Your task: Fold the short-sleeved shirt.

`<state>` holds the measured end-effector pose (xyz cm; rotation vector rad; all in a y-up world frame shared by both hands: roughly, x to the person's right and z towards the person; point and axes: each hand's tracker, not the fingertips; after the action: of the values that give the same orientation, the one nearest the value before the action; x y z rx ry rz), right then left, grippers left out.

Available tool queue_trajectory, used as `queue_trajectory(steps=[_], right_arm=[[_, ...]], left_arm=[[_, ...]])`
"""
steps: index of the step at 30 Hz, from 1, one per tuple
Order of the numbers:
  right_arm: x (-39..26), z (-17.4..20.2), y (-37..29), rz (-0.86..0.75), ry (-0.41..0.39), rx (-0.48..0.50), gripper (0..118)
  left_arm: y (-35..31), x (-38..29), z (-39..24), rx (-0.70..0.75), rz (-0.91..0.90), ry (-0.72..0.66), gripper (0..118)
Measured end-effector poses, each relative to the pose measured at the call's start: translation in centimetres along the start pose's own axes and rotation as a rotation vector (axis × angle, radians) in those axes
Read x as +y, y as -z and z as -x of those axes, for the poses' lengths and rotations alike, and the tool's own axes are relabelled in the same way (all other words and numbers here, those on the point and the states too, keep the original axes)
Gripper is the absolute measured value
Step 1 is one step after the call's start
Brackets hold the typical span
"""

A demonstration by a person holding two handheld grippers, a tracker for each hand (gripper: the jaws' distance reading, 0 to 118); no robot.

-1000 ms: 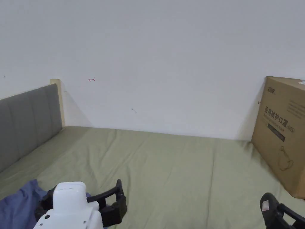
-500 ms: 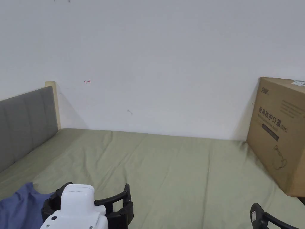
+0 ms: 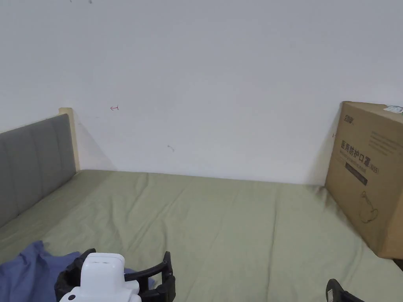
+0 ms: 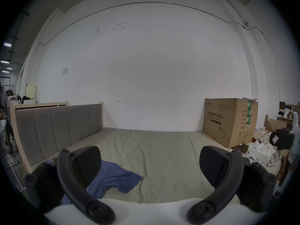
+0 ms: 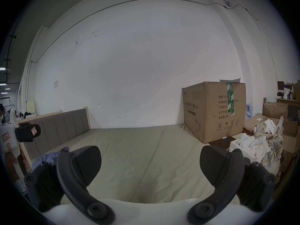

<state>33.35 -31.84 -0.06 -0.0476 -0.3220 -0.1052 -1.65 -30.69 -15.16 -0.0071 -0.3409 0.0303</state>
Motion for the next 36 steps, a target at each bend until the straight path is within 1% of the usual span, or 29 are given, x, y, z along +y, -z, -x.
queue_trajectory(steps=[8, 16, 17, 18, 19, 20, 21, 22, 23, 24, 25, 26, 27, 29, 31, 33, 36], right_arm=[[-0.6, -0.3, 0.1, 0.015, 0.008, -0.004, 118], [-0.6, -0.2, 0.0, 0.017, -0.009, -0.006, 118], [-0.6, -0.2, 0.0, 0.020, -0.013, -0.006, 118], [-0.5, -0.1, -0.2, 0.029, -0.016, -0.003, 117], [-0.3, 0.1, -0.5, 0.030, -0.019, 0.000, 111], [-0.3, 0.3, -0.9, 0.009, -0.031, 0.012, 74], [-0.2, 0.6, -1.2, -0.011, -0.052, 0.003, 6], [0.0, 1.0, -1.2, -0.010, -0.076, -0.039, 0], [-0.2, 1.0, -1.1, -0.035, -0.049, -0.135, 0], [-0.3, 0.5, -1.0, -0.025, -0.025, -0.049, 0], [-0.4, -0.1, -0.9, -0.006, 0.012, 0.016, 0], [0.2, 0.3, -1.2, 0.002, -0.008, -0.024, 0], [0.2, 0.6, -1.3, 0.010, -0.025, -0.040, 0], [0.1, 0.7, -1.2, 0.025, -0.057, -0.035, 0], [0.1, 1.7, -0.7, 0.031, -0.063, -0.017, 0], [0.0, 3.1, 0.1, 0.045, -0.075, 0.022, 0], [-0.5, 7.2, 2.0, 0.063, -0.078, 0.141, 0]], left_arm=[[-0.1, -0.7, 0.1, 0.006, 0.011, 0.006, 118], [-0.1, -0.7, 0.1, 0.001, 0.019, -0.001, 118], [-0.2, -0.6, 0.2, -0.015, 0.029, -0.008, 114], [-0.3, -0.4, 0.2, -0.033, 0.035, -0.016, 100], [-0.6, -0.4, 0.1, -0.042, 0.020, -0.015, 63], [-1.0, -0.3, -0.1, -0.035, -0.003, 0.000, 0], [-1.0, -0.2, -0.5, 0.022, -0.020, 0.064, 0], [-1.0, -0.3, -0.7, 0.101, -0.053, 0.112, 0], [-1.0, -0.2, -0.8, 0.051, -0.046, 0.087, 0], [-0.9, 0.0, -0.6, 0.014, -0.025, 0.071, 0], [-0.7, 0.2, -0.5, -0.006, 0.009, 0.051, 0], [-0.7, 0.2, -0.5, 0.000, 0.009, 0.045, 0], [-0.8, 0.1, -0.5, 0.004, 0.006, 0.049, 0], [-1.0, -0.1, 0.0, 0.014, 0.006, 0.065, 0], [-1.8, 0.0, 1.1, 0.030, 0.018, 0.078, 0], [-3.4, -0.1, 3.1, 0.078, 0.025, 0.079, 0], [-6.8, -0.2, 7.4, 0.216, 0.040, 0.099, 0]])
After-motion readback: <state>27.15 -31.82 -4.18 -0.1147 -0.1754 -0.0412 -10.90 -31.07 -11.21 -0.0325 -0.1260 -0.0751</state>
